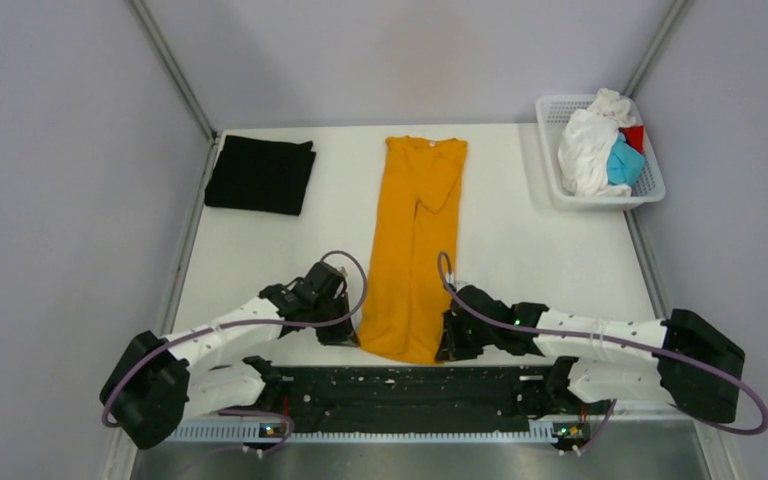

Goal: Fold and stack the t-shirts
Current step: Fold the folded rectangular tshirt in 1/3 of the way

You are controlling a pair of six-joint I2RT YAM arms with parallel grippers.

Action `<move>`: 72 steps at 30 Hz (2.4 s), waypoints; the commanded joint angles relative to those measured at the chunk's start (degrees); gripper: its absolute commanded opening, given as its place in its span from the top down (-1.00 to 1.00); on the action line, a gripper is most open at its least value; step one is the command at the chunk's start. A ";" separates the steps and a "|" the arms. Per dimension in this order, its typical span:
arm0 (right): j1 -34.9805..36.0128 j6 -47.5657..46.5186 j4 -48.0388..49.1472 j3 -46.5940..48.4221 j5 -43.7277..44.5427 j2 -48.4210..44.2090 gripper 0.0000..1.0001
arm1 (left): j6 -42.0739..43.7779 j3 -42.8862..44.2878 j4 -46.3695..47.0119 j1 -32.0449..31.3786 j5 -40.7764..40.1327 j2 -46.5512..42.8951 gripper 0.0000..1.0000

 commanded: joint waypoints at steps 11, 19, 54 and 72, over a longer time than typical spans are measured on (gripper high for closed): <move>-8.60 -7.10 -1.84 12.56 2.50 -3.13 1.00 | 4.94 20.17 -1.42 0.88 -7.64 6.51 1.00; -20.01 -15.10 0.02 20.69 1.08 3.20 1.00 | 9.14 35.71 0.69 7.43 -6.93 20.78 1.00; -39.51 -24.80 14.42 37.67 -5.66 32.65 1.00 | 18.54 71.68 -2.56 17.36 -3.58 56.07 0.98; -40.90 -25.42 11.98 31.05 -6.58 26.60 -0.97 | 14.43 56.67 -1.89 17.94 -3.81 44.53 -0.97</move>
